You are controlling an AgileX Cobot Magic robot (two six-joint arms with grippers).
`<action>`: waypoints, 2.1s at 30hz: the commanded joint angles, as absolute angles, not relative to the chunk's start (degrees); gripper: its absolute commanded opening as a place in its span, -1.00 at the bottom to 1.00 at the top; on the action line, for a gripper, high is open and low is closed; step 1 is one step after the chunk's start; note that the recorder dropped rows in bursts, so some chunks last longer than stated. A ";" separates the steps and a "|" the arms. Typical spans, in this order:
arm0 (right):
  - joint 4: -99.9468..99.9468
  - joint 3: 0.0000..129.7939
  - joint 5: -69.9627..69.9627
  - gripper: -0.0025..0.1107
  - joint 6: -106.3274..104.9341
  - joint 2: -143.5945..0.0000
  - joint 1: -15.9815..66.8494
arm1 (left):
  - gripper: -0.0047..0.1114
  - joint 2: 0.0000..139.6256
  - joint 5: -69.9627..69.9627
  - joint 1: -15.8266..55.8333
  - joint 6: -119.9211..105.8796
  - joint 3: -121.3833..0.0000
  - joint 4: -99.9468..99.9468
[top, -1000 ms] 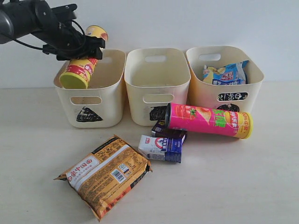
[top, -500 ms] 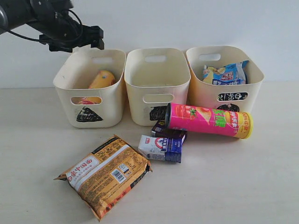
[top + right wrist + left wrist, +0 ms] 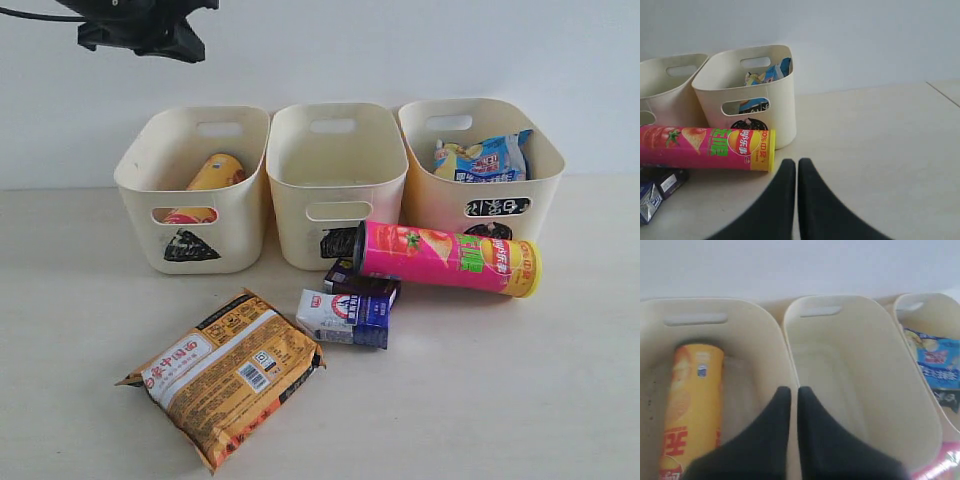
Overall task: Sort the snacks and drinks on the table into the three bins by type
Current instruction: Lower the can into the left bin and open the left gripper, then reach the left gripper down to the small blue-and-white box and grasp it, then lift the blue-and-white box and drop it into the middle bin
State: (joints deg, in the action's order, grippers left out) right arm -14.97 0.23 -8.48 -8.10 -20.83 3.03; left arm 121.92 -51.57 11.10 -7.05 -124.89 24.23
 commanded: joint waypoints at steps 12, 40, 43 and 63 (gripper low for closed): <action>-14.71 0.00 -8.78 -0.96 -7.62 -20.75 3.18 | -0.84 110.65 -62.86 13.64 -26.80 -115.72 44.82; -14.71 0.00 -8.37 -0.96 -7.00 -20.75 5.84 | -0.06 118.46 -59.99 35.37 -61.95 -96.15 24.51; -14.71 0.00 -8.37 -0.96 -7.00 -20.75 5.84 | 0.49 120.10 -54.32 35.37 -62.44 -96.15 22.42; -14.71 0.00 -8.52 -0.96 -7.00 -20.75 5.84 | 0.22 131.10 -42.18 35.37 -66.90 -96.15 18.79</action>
State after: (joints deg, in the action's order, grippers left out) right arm -14.97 0.23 -8.48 -6.86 -20.83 5.70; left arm 130.07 -41.19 35.12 -66.64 -96.39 18.45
